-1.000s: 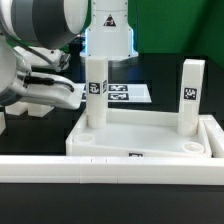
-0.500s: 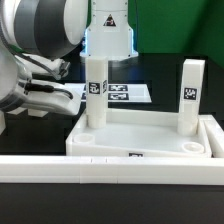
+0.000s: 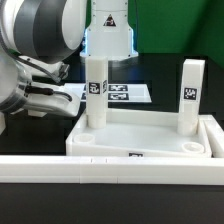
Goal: Assemble desk
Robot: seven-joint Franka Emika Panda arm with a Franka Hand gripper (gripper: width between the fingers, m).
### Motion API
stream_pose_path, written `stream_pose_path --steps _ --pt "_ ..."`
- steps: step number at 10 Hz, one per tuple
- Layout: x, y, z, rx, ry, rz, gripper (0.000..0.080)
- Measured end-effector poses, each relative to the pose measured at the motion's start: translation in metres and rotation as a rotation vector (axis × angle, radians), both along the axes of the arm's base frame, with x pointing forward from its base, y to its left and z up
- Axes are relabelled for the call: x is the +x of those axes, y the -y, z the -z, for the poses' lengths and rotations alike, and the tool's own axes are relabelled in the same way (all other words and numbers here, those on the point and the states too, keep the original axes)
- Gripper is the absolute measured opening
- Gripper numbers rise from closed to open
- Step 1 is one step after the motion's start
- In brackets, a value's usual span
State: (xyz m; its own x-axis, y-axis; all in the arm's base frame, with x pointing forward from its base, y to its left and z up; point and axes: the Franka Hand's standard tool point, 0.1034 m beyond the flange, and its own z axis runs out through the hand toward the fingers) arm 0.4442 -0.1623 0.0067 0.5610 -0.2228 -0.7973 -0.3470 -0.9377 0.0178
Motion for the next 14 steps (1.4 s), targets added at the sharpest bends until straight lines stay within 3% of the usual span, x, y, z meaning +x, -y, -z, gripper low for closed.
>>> stream_pose_path --steps 1,2,3,4,9,12,14 --pt "0.0 0.0 0.0 0.0 0.0 0.0 0.0524" --pt "0.0 0.0 0.0 0.0 0.0 0.0 0.0524" --pt "0.0 0.0 0.0 0.0 0.0 0.0 0.0341" --pt "0.0 0.0 0.0 0.0 0.0 0.0 0.0289" --pt "0.008 0.002 -0.005 0.003 0.015 -0.008 0.0289" --pt "0.024 0.01 -0.028 0.035 0.041 -0.058 0.0291" --pt "0.035 0.007 -0.06 0.063 0.041 -0.062 0.0291"
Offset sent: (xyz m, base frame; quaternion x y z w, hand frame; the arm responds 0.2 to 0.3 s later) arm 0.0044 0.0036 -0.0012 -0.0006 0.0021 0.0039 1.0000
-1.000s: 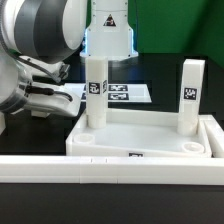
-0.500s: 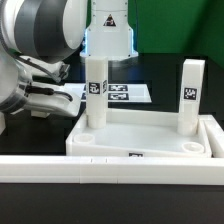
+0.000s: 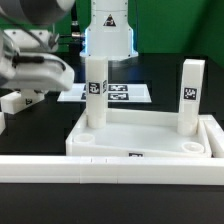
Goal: Assemble desk
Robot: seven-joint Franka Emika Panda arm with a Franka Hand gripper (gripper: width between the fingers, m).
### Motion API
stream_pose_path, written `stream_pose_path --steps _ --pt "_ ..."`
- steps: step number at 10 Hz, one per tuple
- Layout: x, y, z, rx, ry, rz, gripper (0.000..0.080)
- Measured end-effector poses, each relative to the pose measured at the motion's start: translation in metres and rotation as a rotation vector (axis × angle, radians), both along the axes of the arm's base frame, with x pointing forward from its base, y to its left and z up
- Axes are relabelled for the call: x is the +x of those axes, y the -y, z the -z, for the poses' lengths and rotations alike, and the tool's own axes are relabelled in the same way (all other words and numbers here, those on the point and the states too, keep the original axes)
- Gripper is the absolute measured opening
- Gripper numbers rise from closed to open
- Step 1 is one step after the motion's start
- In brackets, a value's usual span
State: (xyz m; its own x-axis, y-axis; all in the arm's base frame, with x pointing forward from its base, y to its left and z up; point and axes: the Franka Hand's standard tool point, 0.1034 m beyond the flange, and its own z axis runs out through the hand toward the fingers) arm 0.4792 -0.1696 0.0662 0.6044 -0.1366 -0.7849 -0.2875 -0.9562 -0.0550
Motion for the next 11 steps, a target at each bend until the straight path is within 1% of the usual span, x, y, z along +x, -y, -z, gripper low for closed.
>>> stream_pose_path --steps 1,2,4,5,6,7,8,9,10,11 --pt "0.005 -0.002 -0.013 0.007 0.008 0.0 0.0291" --pt "0.008 -0.002 -0.02 0.005 0.015 -0.003 0.0291" --pt "0.013 0.001 -0.016 -0.009 0.051 -0.005 0.0291" --pt "0.022 0.004 -0.014 -0.033 0.117 -0.012 0.0291" --pt "0.025 0.004 -0.021 -0.043 0.163 -0.012 0.0291" --pt "0.033 0.003 -0.032 -0.056 0.227 -0.013 0.0291" --pt "0.037 0.002 -0.046 -0.056 0.257 -0.01 0.0291" --pt "0.051 0.002 -0.063 -0.069 0.317 -0.011 0.0291" --pt "0.06 -0.001 -0.08 -0.08 0.384 -0.016 0.0291" --pt "0.062 -0.005 -0.088 -0.081 0.414 -0.018 0.0291"
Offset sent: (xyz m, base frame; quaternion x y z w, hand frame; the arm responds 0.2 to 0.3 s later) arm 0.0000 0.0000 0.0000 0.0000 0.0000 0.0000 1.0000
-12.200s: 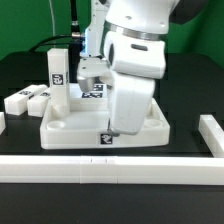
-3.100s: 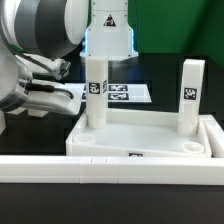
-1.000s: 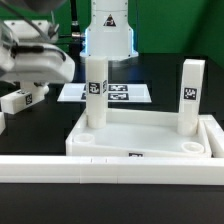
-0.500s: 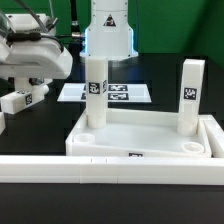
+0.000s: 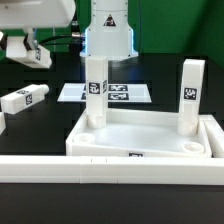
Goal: Assemble desk
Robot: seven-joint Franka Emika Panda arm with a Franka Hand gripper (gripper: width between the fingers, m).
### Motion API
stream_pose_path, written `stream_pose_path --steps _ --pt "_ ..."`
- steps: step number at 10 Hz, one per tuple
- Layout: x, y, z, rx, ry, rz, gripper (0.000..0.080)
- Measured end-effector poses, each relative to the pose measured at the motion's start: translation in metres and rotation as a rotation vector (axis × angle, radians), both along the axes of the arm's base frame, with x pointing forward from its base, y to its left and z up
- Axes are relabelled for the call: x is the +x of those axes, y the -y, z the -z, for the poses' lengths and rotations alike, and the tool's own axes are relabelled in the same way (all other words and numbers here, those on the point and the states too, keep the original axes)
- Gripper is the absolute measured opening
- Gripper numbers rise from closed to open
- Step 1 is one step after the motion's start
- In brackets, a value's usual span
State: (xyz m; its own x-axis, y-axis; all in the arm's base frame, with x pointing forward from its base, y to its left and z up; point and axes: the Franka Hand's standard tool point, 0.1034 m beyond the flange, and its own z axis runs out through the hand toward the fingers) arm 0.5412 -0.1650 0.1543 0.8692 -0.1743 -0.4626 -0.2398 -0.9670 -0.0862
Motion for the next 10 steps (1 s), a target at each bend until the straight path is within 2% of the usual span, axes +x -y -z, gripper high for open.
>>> stream_pose_path --steps 1,4,6,7,9,10 --pt "0.005 0.005 0.006 -0.028 0.063 0.001 0.0291" --pt "0.015 0.011 0.006 -0.113 0.289 0.006 0.0291" --pt "0.03 0.002 -0.001 -0.149 0.395 0.0 0.0291" --pt "0.039 -0.002 -0.001 -0.18 0.486 -0.001 0.0291" --pt "0.049 -0.019 -0.003 -0.223 0.589 0.013 0.0291" --pt "0.054 -0.017 -0.006 -0.261 0.675 0.005 0.0291"
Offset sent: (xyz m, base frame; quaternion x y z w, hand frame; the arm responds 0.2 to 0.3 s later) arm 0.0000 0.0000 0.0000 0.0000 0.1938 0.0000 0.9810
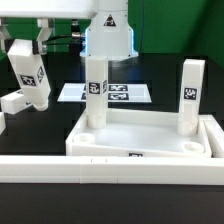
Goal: Assemble desk
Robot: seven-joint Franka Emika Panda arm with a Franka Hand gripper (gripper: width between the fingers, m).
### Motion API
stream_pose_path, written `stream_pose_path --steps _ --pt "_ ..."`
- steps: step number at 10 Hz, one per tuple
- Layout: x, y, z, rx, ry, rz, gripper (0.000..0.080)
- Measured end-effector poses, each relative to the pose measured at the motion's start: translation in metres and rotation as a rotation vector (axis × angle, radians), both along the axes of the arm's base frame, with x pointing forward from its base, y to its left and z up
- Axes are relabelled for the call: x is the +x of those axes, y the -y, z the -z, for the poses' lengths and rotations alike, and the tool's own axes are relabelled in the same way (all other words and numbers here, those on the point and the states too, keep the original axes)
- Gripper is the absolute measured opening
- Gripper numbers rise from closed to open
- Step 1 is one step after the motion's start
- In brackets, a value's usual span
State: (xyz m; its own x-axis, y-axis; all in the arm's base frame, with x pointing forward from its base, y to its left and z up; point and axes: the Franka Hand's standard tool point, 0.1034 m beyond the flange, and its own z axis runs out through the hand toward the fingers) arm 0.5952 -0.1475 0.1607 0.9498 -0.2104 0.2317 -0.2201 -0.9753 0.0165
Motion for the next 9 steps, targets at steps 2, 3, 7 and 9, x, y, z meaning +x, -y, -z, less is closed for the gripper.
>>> stream_pose_path --steps 2,3,7,9 --pt "-0.006 0.005 0.006 -0.039 0.062 -0.001 0.0291" --pt "-0.004 0.001 0.005 -0.032 0.056 -0.004 0.0291" --pt "0.038 -0.085 -0.02 0.038 0.13 0.052 0.0291" --pt "0.042 -0.096 -0.022 0.044 0.135 0.052 0.0291"
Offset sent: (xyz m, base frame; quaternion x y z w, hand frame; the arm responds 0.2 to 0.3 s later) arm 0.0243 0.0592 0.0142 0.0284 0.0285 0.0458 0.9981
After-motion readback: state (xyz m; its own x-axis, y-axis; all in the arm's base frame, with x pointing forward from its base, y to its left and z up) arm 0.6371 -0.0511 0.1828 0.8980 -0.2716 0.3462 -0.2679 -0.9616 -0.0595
